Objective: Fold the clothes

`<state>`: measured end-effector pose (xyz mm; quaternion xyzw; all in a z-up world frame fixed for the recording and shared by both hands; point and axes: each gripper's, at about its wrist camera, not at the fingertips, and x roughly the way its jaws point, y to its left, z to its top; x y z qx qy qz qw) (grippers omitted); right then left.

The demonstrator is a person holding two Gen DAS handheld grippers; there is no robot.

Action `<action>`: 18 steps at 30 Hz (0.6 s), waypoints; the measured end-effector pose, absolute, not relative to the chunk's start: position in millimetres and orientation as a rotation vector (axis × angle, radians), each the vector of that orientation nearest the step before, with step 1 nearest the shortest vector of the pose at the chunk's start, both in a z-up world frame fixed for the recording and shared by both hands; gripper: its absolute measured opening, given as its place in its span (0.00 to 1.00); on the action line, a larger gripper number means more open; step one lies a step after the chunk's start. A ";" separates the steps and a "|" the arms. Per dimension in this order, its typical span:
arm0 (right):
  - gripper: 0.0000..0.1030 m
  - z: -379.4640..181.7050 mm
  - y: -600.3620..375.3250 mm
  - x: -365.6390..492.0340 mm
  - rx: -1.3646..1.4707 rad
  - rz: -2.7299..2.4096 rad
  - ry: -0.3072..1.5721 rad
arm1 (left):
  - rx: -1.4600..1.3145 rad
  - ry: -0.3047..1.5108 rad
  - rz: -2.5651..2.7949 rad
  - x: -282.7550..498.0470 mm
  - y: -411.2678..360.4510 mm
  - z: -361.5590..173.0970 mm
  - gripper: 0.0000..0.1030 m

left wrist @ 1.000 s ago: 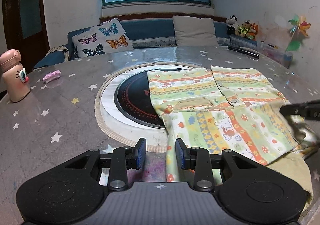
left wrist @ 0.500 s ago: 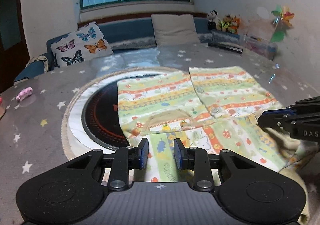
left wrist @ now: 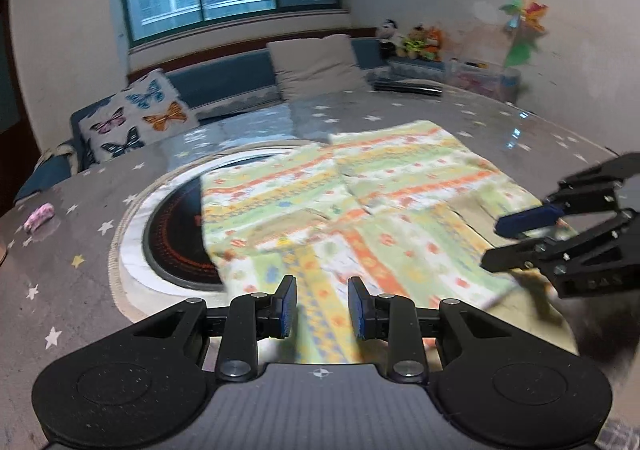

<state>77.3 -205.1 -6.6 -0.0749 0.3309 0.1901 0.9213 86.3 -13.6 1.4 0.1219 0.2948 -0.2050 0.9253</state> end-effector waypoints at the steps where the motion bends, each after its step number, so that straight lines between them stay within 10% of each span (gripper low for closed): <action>1: 0.34 -6.9 -206.9 73.0 -0.158 0.392 0.678 | 0.263 0.606 -0.430 81.5 -15.8 0.3 0.30; 18: 0.41 2.7 -221.8 24.3 -0.273 0.424 0.653 | 0.107 0.777 -0.446 37.3 -13.0 8.8 0.46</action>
